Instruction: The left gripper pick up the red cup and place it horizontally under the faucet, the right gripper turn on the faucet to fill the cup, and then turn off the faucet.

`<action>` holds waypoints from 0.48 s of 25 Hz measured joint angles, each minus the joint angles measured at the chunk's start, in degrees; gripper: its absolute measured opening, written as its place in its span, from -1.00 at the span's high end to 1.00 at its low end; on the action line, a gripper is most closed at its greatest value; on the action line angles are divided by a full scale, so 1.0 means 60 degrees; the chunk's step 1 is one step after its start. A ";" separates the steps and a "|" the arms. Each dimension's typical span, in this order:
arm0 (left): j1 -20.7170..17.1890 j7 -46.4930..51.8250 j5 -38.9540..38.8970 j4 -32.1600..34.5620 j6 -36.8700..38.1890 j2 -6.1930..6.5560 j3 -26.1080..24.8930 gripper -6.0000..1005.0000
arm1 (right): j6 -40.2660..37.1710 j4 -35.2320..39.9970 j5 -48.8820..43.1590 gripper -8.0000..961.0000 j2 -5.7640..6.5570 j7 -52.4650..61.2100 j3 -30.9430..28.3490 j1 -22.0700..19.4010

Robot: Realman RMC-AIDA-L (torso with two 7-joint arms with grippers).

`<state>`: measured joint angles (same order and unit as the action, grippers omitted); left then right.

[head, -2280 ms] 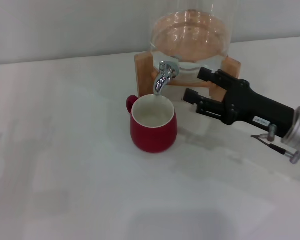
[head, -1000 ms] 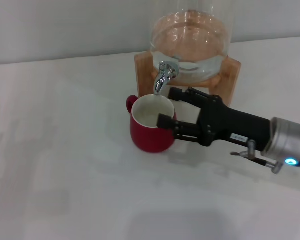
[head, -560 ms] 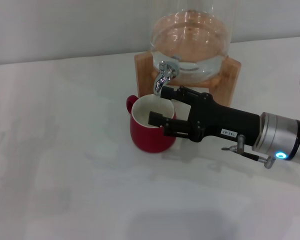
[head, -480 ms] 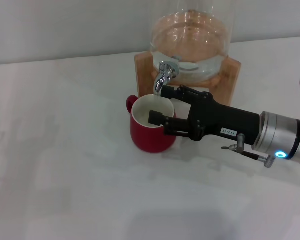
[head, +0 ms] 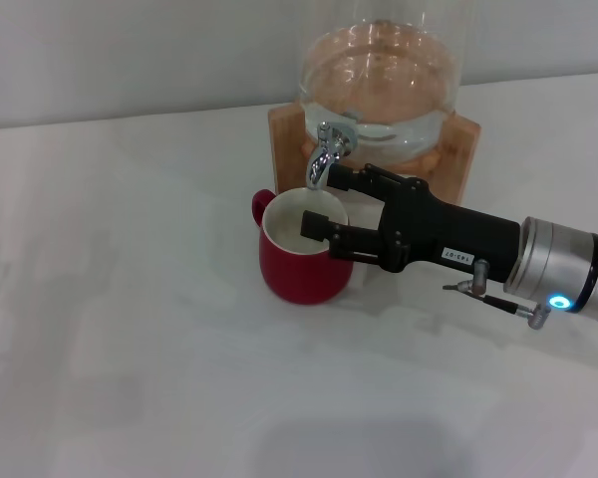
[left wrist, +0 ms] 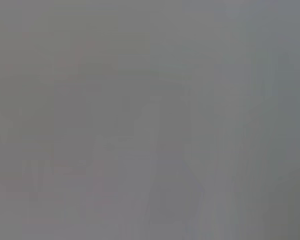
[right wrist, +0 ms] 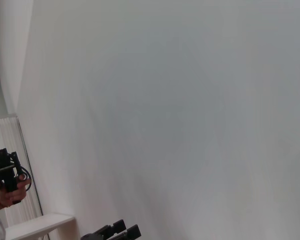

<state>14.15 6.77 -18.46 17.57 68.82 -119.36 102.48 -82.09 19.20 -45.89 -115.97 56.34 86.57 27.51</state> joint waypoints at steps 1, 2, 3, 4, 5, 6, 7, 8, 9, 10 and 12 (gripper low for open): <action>0.0000 0.0000 0.0000 0.0001 0.0000 0.0001 0.0000 -0.75 | 0.0001 0.0002 0.0001 -0.82 0.0001 -0.0001 0.0000 -0.0001; 0.0000 0.0000 0.0000 0.0001 0.0000 0.0001 0.0000 -0.75 | 0.0001 0.0005 0.0002 -0.82 0.0002 0.0000 0.0000 -0.0001; -0.0001 0.0000 0.0000 0.0001 0.0000 0.0001 0.0000 -0.75 | 0.0001 0.0007 0.0004 -0.82 0.0004 -0.0001 0.0004 0.0000; 0.0000 0.0000 0.0000 0.0001 0.0000 0.0000 0.0000 -0.75 | 0.0001 0.0009 0.0004 -0.82 0.0004 0.0000 0.0008 0.0000; 0.0000 0.0000 0.0000 -0.0001 0.0000 0.0000 0.0000 -0.75 | 0.0000 0.0012 0.0004 -0.82 0.0004 0.0002 0.0016 0.0000; -0.0001 0.0000 0.0000 -0.0004 0.0000 0.0000 0.0000 -0.75 | -0.0002 0.0016 0.0004 -0.82 0.0002 0.0003 0.0022 0.0000; 0.0000 0.0000 0.0000 -0.0008 0.0000 0.0000 0.0000 -0.75 | -0.0006 0.0018 0.0004 -0.82 0.0000 0.0003 0.0025 0.0000; 0.0000 0.0000 0.0000 -0.0011 0.0000 0.0000 0.0000 -0.75 | -0.0010 0.0020 0.0004 -0.82 -0.0002 0.0003 0.0028 -0.0001; -0.0001 0.0000 0.0000 -0.0012 0.0000 0.0001 0.0000 -0.75 | -0.0015 0.0021 0.0004 -0.82 -0.0003 0.0003 0.0031 0.0000; 0.0000 0.0000 0.0000 -0.0013 0.0000 0.0001 0.0000 -0.75 | -0.0020 0.0022 0.0004 -0.82 -0.0007 0.0003 0.0034 0.0000; 0.0000 0.0000 0.0000 -0.0014 0.0000 0.0000 0.0000 -0.75 | -0.0042 0.0023 0.0004 -0.82 -0.0016 0.0005 0.0047 0.0009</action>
<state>14.15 6.76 -18.46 17.49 68.82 -119.36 102.48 -82.34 19.34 -45.87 -116.06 56.37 86.85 27.57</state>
